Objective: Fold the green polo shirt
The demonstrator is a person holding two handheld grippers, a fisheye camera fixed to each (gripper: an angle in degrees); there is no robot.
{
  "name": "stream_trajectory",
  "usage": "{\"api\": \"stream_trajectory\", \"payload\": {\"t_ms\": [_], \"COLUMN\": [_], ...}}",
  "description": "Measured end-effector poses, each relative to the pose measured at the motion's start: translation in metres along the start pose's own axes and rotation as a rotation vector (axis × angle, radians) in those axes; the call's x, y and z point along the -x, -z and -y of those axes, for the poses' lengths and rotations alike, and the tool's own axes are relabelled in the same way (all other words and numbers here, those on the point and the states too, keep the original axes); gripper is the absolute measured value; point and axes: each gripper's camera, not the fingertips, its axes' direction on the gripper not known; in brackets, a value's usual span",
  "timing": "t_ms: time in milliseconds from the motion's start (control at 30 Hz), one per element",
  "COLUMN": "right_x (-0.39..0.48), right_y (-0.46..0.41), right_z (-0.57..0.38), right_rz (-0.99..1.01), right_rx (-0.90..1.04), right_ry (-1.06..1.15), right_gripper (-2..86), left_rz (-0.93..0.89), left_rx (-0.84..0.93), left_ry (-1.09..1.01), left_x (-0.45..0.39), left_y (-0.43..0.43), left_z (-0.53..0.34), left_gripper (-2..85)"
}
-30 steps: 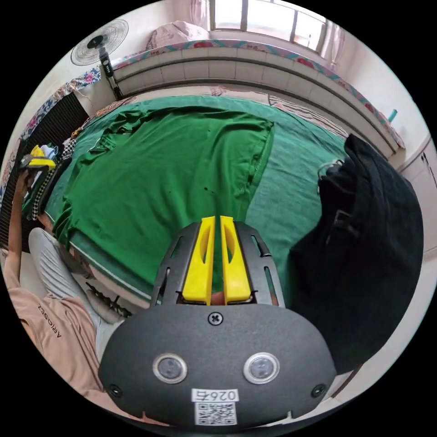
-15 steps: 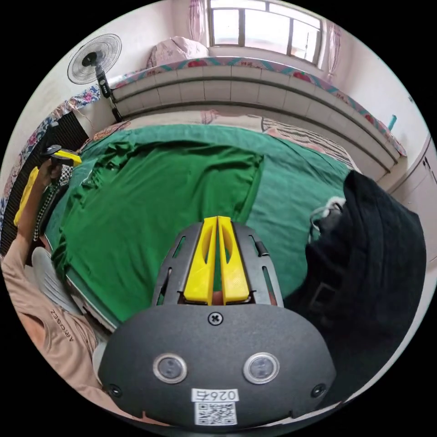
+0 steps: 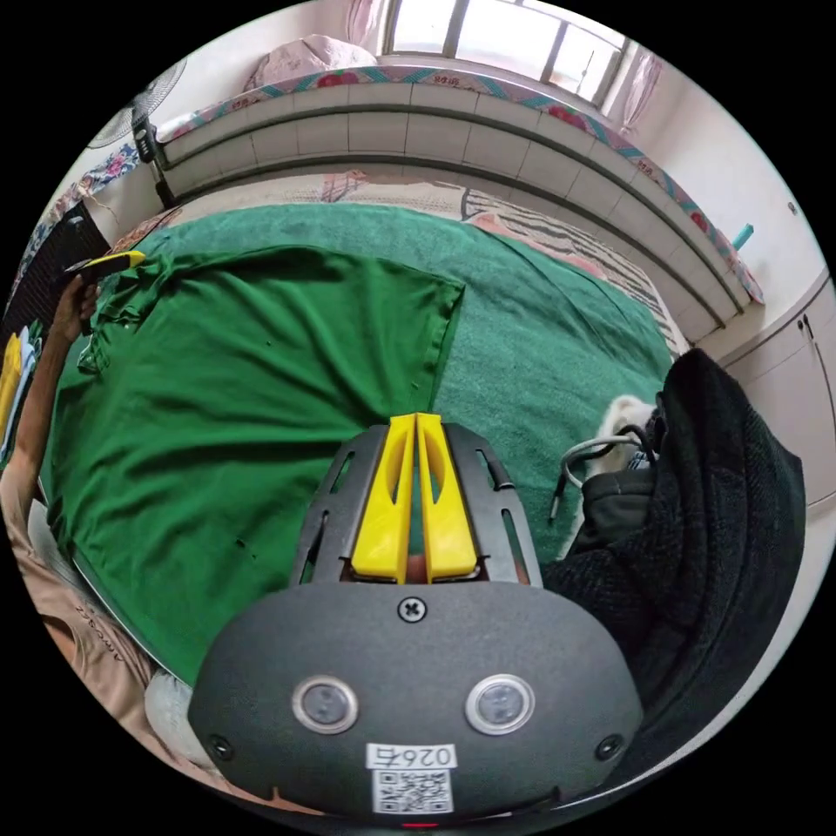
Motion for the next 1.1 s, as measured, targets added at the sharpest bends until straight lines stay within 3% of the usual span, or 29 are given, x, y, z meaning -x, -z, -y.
{"api": "stream_trajectory", "payload": {"t_ms": [100, 233, 300, 367, 433, 533, 700, 733, 833, 867, 1100], "right_x": [0.013, 0.018, 0.013, 0.003, -0.01, -0.025, -0.025, -0.023, -0.049, -0.067, -0.056], "right_y": [0.015, -0.014, -0.032, -0.035, -0.02, 0.019, 0.083, 0.088, 0.1, 0.121, 0.244], "right_z": [0.043, 0.112, 0.134, 0.151, 0.157, 0.145, 0.083, 0.068, 0.04, 0.033, -0.036], "right_rz": [0.021, 0.02, -0.045, -0.104, -0.17, -0.17, 0.092, 0.095, -0.124, -0.075, 0.153], "right_rx": [-0.097, -0.062, -0.023, 0.01, 0.024, 0.013, -0.025, 0.013, 0.097, 0.084, -0.079], "right_ry": [0.022, 0.02, 0.009, 0.028, 0.018, 0.042, 0.089, 0.13, 0.101, 0.02, 0.033], "right_gripper": [1.7, 1.7, 1.7, 1.7, 1.7, 1.7, 1.7, 1.7, 1.7, 1.7, 1.7], "left_rz": [0.03, 0.11, 0.221, 0.131, 0.189, 0.181, 0.033, 0.002, 0.171, 0.163, -0.132], "left_rx": [0.053, 0.205, 0.274, 0.271, 0.263, 0.204, 0.108, 0.144, 0.392, 0.347, 0.254], "left_ry": [0.035, 0.014, 0.02, 0.059, 0.055, -0.047, -0.177, -0.216, -0.218, -0.165, -0.245], "left_x": [0.018, 0.025, 0.035, 0.05, 0.045, 0.007, -0.063, -0.076, -0.082, -0.083, -0.179], "left_y": [0.01, -0.025, -0.035, -0.02, -0.003, 0.028, 0.047, 0.039, 0.003, 0.015, 0.089], "left_z": [-0.006, -0.002, 0.005, 0.016, 0.016, 0.002, -0.035, -0.042, -0.053, -0.056, -0.105], "left_gripper": [-1.0, -0.9, -0.9, -0.9, -1.0, -1.0, -1.0, -1.0, -1.0, -1.0, -1.0]}}
